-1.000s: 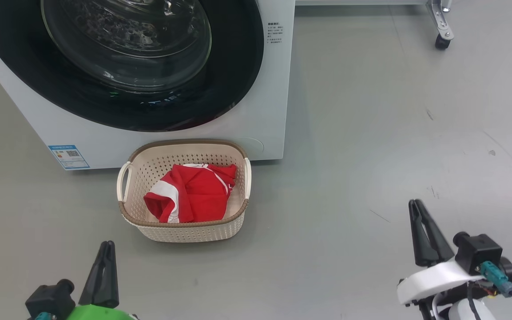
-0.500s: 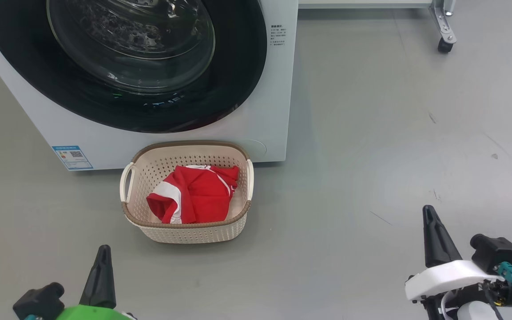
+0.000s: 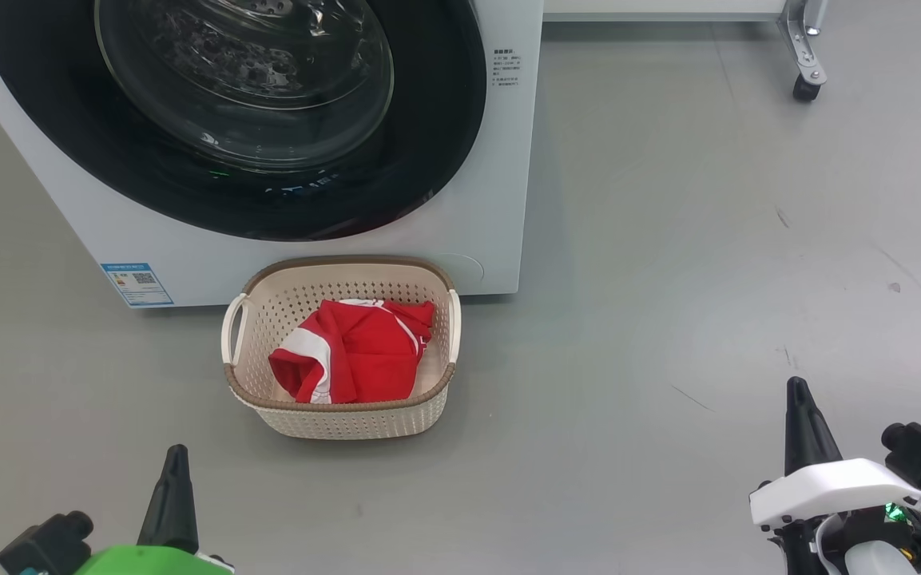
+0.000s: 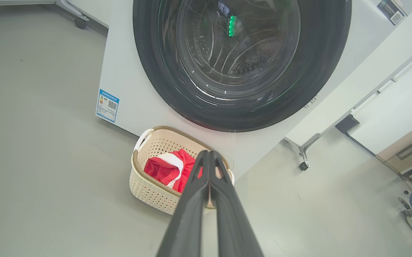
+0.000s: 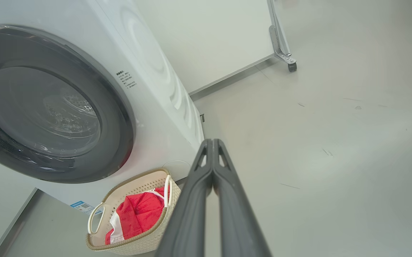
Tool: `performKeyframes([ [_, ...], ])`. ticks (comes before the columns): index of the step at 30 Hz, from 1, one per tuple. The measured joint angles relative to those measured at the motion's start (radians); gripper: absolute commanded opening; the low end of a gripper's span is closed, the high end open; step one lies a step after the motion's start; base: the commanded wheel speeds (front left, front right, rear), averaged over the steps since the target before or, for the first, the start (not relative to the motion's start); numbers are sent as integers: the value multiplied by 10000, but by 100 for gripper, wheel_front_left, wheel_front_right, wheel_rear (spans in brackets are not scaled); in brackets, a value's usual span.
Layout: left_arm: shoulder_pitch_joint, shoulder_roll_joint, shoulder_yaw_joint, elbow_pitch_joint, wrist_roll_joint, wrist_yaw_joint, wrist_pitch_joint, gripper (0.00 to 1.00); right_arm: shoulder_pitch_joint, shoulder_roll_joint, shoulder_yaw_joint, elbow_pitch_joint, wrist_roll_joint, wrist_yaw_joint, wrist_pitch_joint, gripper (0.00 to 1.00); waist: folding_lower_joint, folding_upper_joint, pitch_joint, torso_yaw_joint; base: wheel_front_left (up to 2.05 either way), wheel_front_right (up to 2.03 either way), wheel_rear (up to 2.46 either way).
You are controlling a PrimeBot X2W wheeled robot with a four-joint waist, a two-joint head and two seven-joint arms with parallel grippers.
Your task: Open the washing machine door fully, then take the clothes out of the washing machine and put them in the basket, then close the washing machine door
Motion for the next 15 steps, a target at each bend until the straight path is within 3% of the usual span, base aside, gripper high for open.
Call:
performKeyframes([
  [15,-158,75,188,29,-1791,0,514,0,-113,12,-359,146,1996,173,529,0,0,0,-79,88,0,0,0],
])
